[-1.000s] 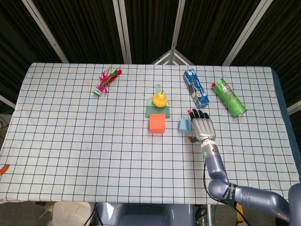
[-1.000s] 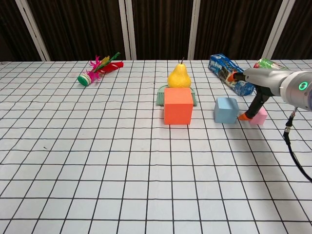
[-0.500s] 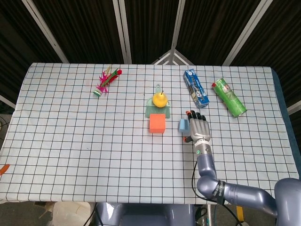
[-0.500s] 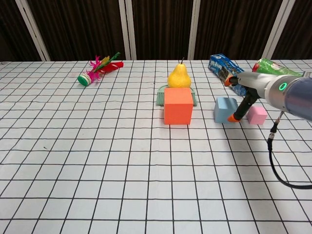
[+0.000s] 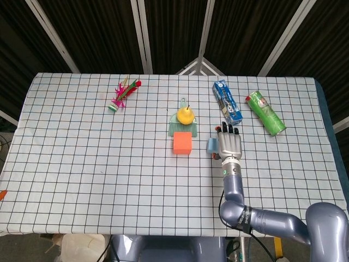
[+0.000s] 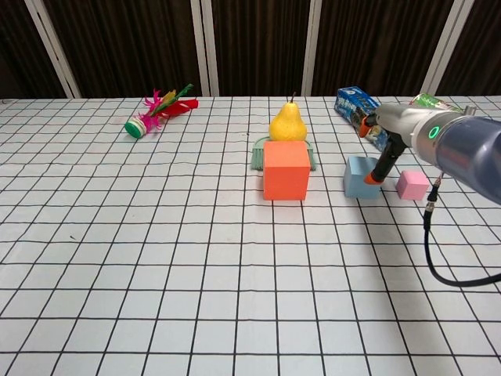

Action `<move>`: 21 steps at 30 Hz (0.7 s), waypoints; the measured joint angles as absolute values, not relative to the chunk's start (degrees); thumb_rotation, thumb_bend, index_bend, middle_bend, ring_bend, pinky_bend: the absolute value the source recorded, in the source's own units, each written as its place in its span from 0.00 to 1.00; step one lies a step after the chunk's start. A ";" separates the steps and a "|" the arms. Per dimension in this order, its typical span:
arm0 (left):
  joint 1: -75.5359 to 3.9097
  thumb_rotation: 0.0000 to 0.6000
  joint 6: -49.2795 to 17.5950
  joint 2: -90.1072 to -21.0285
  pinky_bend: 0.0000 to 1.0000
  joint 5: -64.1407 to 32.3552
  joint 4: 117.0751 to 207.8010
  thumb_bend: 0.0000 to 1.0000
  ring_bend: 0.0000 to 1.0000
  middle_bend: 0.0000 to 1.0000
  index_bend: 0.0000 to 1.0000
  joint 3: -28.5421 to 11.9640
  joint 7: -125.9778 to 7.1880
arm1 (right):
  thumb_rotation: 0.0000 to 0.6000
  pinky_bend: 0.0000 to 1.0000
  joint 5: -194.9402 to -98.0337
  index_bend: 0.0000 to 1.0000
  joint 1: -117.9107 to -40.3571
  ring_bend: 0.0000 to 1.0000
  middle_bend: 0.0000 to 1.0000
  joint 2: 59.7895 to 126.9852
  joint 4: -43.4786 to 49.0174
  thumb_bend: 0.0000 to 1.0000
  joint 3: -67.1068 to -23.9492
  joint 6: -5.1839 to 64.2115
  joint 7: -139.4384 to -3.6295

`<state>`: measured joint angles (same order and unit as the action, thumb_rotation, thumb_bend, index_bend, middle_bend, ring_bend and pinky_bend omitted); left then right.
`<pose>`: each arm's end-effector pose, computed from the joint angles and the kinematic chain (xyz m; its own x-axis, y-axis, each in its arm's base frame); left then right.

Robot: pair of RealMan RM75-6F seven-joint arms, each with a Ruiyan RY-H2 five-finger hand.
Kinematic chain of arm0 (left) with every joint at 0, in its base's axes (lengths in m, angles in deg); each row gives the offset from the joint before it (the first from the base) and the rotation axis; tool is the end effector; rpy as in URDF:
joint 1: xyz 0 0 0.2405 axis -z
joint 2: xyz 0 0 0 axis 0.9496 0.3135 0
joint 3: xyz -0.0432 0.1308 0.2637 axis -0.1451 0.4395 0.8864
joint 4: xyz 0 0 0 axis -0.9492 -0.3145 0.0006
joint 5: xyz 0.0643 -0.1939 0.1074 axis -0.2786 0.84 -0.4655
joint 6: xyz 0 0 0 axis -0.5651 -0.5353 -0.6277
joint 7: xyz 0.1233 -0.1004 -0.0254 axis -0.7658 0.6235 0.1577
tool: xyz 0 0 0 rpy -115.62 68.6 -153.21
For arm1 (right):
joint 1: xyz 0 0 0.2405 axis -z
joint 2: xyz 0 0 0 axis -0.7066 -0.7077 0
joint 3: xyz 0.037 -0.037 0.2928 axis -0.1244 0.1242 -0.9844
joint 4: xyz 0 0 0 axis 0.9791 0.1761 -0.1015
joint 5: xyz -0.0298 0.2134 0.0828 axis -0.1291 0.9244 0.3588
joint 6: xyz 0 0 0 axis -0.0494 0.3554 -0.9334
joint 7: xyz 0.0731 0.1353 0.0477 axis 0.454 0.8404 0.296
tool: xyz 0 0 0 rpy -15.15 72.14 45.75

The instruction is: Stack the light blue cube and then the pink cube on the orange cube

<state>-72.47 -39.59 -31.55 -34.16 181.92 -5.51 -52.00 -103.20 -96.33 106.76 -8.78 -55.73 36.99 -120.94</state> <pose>-0.3893 0.1749 0.2141 0.3675 -0.0773 0.9268 0.9190 0.1833 -0.3491 -0.1575 -0.4253 -0.0474 0.3880 -0.3204 0.8642 -0.8850 0.1323 0.4463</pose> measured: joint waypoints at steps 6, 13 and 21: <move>-72.67 1.00 -40.18 -31.53 0.00 -34.52 182.26 0.16 0.00 0.00 0.10 -5.45 -52.02 | 1.00 0.09 -102.74 0.24 -96.60 0.00 0.06 107.34 -8.70 0.29 -55.75 36.79 -121.44; -72.93 1.00 -40.63 -31.42 0.00 -34.74 182.23 0.16 0.00 0.00 0.10 -5.38 -51.75 | 1.00 0.09 -103.18 0.29 -96.94 0.00 0.06 108.33 -6.48 0.32 -55.75 36.12 -121.36; -72.94 1.00 -40.24 -31.32 0.00 -33.97 181.92 0.16 0.00 0.00 0.10 -5.62 -51.43 | 1.00 0.09 -103.84 0.30 -96.73 0.00 0.06 108.96 -4.05 0.32 -55.27 34.98 -121.06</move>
<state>-72.94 -40.24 -31.32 -33.97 181.92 -5.62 -51.43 -103.84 -96.73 108.96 -4.05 -55.27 34.98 -121.06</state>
